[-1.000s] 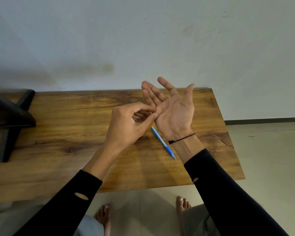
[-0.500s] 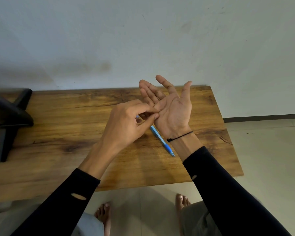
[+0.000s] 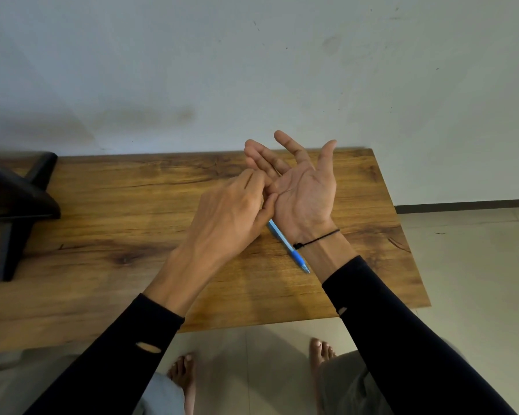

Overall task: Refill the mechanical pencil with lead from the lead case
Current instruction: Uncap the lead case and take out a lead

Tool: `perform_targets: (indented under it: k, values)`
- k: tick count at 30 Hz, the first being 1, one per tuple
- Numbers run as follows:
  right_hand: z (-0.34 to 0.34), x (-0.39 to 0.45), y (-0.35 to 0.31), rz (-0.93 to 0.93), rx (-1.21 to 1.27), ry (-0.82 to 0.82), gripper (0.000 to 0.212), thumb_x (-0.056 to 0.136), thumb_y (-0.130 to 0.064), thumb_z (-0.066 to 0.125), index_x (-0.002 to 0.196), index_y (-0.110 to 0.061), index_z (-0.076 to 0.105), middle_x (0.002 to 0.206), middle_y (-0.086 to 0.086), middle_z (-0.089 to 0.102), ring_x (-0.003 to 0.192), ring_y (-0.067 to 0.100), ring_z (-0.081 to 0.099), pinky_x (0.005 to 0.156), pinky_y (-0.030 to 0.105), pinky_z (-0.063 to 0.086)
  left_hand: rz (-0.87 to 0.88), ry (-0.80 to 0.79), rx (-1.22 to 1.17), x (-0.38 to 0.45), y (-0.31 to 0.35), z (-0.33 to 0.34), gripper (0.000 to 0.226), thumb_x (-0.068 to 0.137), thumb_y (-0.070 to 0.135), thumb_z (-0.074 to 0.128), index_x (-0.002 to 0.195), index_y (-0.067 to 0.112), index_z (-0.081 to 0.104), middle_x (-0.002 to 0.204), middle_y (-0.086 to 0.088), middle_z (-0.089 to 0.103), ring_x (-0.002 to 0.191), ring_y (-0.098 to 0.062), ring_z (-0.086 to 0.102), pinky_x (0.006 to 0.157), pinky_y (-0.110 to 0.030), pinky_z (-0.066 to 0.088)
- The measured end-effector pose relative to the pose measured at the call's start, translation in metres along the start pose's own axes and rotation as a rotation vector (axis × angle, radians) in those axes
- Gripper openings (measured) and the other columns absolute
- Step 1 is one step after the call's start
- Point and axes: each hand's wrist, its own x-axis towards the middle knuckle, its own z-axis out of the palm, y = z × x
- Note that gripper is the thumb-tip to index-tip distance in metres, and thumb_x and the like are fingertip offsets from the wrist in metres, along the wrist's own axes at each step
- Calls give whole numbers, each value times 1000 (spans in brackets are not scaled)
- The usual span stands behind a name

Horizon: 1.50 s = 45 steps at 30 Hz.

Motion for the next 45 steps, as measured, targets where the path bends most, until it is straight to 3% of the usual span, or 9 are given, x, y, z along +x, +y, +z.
perform_targets:
  k: [3,9,14,20,27,32,38,41,45]
  values:
    - [0,0,0,1,45,-13,90,104,-74,25,153,-1,42,140,42,59,137,50,58,114,53,50,-17,-27,22,-1,1,2,19,108,27,55,104,9,61,90,-4,67,69,-23,65,49,-40,49]
    - [-1,1,-2,25,-12,18,88,104,-73,25,150,-2,49,136,35,64,126,41,64,108,50,52,-224,54,-224,2,-6,3,11,110,31,53,108,20,56,89,9,70,68,-11,65,55,-30,47]
    - [-3,3,-6,-16,-427,70,39,110,-27,51,132,4,60,95,14,69,81,24,63,74,39,53,-497,63,-559,6,-19,6,9,112,32,55,106,26,59,75,6,68,70,-17,75,63,-50,66]
    - [-5,1,0,-100,-647,-47,3,100,2,65,102,3,67,86,12,69,73,21,66,70,36,59,-599,33,-686,8,-21,11,12,111,34,57,107,24,61,81,7,71,65,-8,76,52,-26,62]
    - [-8,2,-4,-121,-731,-53,4,99,1,68,96,-2,66,85,12,69,71,19,69,76,46,60,-621,-15,-653,11,-21,12,12,111,35,58,107,24,61,88,4,72,67,-8,76,55,-33,67]
    - [-8,3,-7,-106,-771,-6,9,98,1,66,91,-5,65,80,10,67,68,15,67,71,39,62,-625,-43,-680,14,-13,10,13,111,34,58,108,22,62,88,4,73,67,-11,77,59,-39,68]
    - [-14,5,-17,-121,-716,128,10,100,-4,65,92,-9,63,74,3,66,64,12,62,63,32,54,-527,-231,-145,0,2,20,58,109,53,48,60,23,54,51,7,51,46,-12,54,46,-28,38]
    - [-15,5,-22,-129,-703,163,10,100,-3,63,92,-10,63,73,2,67,61,11,62,63,32,53,-486,-434,88,-14,15,40,65,103,69,45,59,21,48,57,6,51,57,-14,55,52,-29,36]
    - [-14,2,-24,-133,-709,161,13,100,-3,63,89,-10,63,73,3,67,62,13,61,63,31,53,-475,-467,132,-13,17,55,61,100,72,53,64,25,37,60,8,45,53,-7,42,48,-26,24]
